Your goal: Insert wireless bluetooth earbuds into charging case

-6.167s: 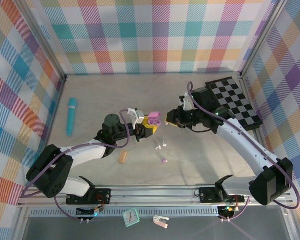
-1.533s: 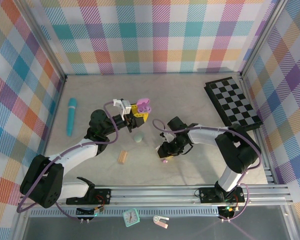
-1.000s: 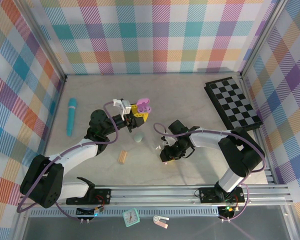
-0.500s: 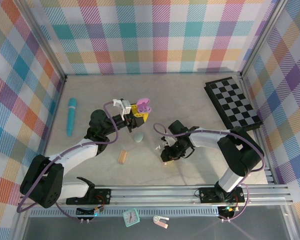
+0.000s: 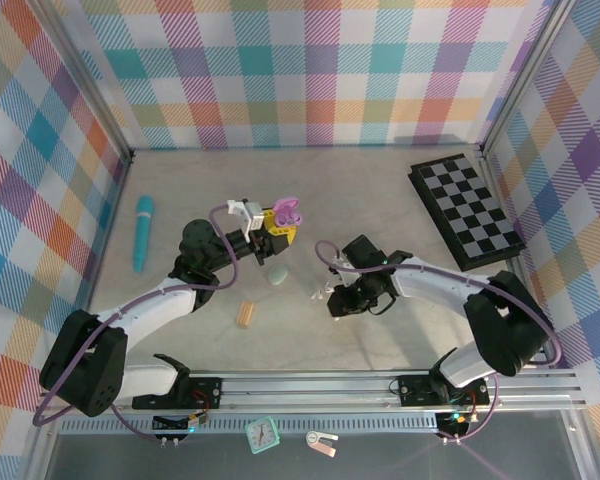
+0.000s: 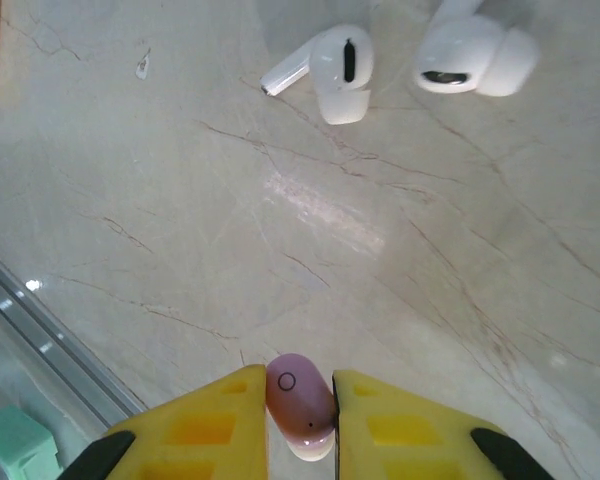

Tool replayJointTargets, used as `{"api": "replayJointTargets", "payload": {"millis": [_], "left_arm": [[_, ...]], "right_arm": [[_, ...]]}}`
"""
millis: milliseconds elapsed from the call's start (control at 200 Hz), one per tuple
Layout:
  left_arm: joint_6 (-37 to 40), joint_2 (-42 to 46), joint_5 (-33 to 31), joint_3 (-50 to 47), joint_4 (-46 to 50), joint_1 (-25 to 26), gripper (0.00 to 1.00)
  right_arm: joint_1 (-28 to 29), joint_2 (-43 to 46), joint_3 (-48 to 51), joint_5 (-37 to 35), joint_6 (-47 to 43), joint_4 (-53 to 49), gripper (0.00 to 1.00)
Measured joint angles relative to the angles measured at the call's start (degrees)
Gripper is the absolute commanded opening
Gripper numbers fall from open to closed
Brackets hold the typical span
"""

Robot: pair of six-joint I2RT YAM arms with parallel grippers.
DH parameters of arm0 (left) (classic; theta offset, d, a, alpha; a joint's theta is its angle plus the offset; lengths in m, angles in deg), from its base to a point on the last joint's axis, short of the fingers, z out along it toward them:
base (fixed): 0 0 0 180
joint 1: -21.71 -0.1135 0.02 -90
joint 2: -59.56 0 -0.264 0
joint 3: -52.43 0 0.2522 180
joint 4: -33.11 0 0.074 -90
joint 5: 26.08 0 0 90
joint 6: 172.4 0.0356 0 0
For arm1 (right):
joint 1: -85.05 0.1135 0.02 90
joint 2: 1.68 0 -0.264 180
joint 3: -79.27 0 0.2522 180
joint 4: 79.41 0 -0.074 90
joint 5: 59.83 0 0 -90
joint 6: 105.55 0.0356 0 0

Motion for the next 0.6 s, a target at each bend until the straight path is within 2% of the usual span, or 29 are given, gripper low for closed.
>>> {"api": "replayJointTargets", "payload": {"millis": [310,600], "left_arm": [[6.6,0.4,-7.0,-1.6,3.9,3.7,0.30],[5.2,-4.3,-8.0,-1.7,-0.6,4.7,0.30]], "right_arm": [[-0.7,7.3,-10.4,-7.0,0.2,-6.2,0.21],[-0.8,10.2,-19.0,-8.2,-0.2,-8.2,0.21]]}}
